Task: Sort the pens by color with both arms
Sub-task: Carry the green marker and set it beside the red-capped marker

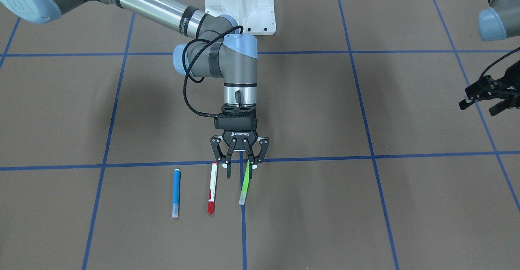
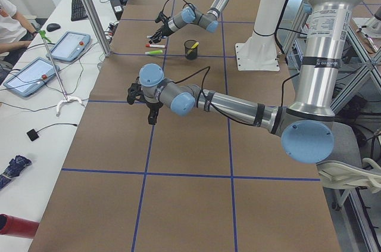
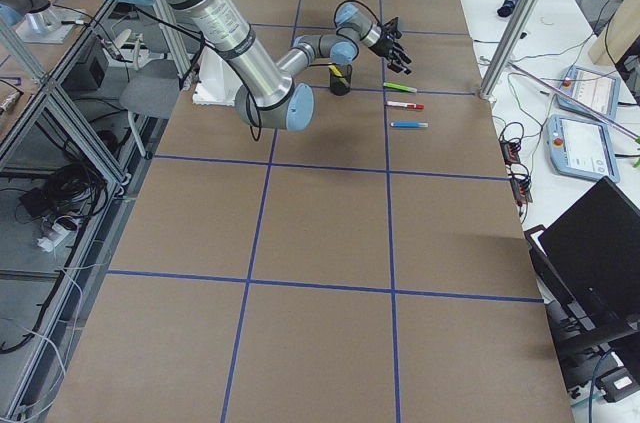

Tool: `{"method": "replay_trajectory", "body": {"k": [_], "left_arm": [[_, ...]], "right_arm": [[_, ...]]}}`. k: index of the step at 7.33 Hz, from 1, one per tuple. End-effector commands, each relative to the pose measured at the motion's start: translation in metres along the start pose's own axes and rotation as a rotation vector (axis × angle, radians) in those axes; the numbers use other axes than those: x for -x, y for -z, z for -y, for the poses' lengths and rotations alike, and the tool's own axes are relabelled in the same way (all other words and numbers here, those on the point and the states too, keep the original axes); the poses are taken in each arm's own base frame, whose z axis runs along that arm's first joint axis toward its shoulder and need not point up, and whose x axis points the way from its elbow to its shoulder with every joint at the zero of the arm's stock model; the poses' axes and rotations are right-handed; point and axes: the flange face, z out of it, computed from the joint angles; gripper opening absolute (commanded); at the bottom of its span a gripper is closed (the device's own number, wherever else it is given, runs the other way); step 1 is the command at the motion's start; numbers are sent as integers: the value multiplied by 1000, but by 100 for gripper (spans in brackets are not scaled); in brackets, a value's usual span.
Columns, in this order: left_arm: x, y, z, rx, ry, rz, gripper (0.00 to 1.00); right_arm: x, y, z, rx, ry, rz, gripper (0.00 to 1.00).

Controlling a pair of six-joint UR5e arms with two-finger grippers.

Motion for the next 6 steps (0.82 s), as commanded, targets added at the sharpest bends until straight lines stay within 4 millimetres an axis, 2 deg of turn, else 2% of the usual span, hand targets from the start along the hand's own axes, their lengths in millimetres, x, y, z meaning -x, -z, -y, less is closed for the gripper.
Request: {"method": "replay_trajectory", "body": {"k": [1, 2, 3, 4, 5, 6], "left_arm": [[-7, 2, 5, -6, 29, -4, 99], [-27, 9, 21, -26, 105, -18, 99], [-43, 15, 32, -41, 154, -32, 99], [-72, 22, 47, -55, 207, -54, 99], [-110, 14, 51, -40, 241, -79, 99], [-150, 7, 43, -35, 284, -94, 99]], "right_arm": [[-10, 21, 10, -13, -34, 50, 99], [-26, 34, 19, 24, -50, 89, 99], [-43, 49, 46, 79, -84, 134, 99], [-93, 53, 72, 128, -99, 129, 99], [-157, 58, 90, 218, -122, 137, 99], [-232, 57, 95, 321, -136, 110, 99]]}}
